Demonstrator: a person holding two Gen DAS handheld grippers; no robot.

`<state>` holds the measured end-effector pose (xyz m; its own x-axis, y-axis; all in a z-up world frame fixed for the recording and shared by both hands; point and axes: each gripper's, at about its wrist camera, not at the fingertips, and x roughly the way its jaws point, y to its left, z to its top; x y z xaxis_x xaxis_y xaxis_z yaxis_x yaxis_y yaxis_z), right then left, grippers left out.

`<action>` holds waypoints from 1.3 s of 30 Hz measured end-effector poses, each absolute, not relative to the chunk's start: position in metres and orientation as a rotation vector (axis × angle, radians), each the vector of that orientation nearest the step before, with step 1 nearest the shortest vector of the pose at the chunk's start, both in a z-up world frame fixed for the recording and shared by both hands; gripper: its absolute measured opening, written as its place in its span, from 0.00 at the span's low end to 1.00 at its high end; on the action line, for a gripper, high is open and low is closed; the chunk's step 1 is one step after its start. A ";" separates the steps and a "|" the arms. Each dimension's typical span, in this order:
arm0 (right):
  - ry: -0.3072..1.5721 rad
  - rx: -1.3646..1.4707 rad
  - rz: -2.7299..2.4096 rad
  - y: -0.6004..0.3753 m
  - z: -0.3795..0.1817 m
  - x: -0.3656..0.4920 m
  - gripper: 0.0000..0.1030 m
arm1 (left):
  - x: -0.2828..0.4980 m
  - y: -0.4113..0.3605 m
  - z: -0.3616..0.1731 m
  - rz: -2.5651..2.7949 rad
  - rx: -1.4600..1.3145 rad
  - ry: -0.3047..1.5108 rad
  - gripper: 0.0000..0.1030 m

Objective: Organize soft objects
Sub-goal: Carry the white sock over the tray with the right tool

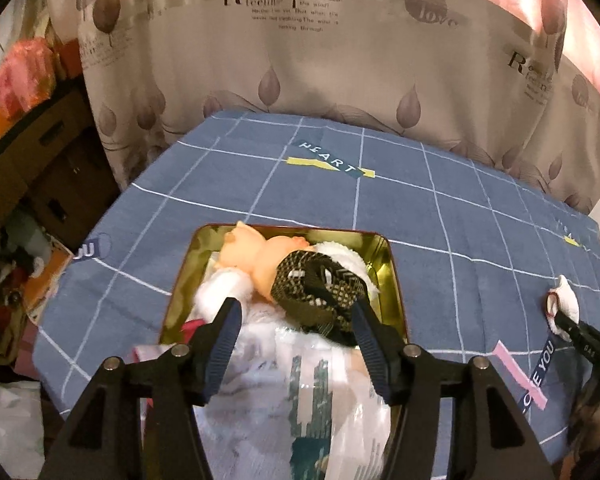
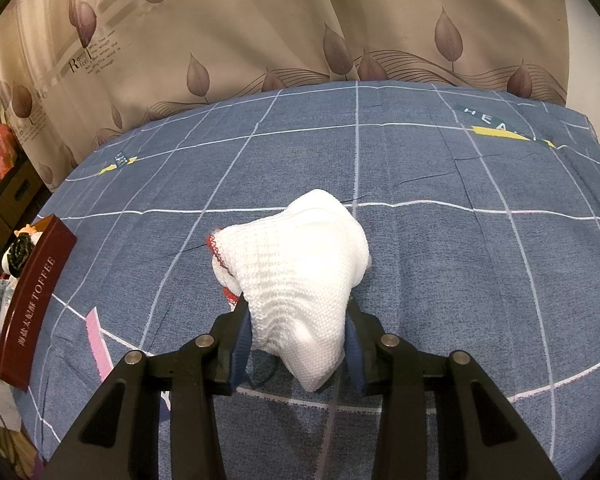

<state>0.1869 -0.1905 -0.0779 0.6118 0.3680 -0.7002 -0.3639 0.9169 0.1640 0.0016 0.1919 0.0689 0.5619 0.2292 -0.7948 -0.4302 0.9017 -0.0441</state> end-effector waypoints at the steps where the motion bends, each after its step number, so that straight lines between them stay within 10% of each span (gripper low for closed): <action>1: 0.809 0.005 0.421 -0.191 -0.078 0.187 0.35 | -0.001 0.189 0.072 0.402 -0.234 0.892 0.57; 39: 0.748 -0.042 0.624 -0.098 -0.017 0.093 0.38 | -0.135 0.180 0.065 0.548 -0.199 0.919 0.57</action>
<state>0.0926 -0.0980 -0.0167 0.5616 0.5155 -0.6472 -0.5446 0.8192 0.1800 -0.1353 0.1796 0.0647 0.4814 0.3635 -0.7976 -0.5291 0.8460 0.0662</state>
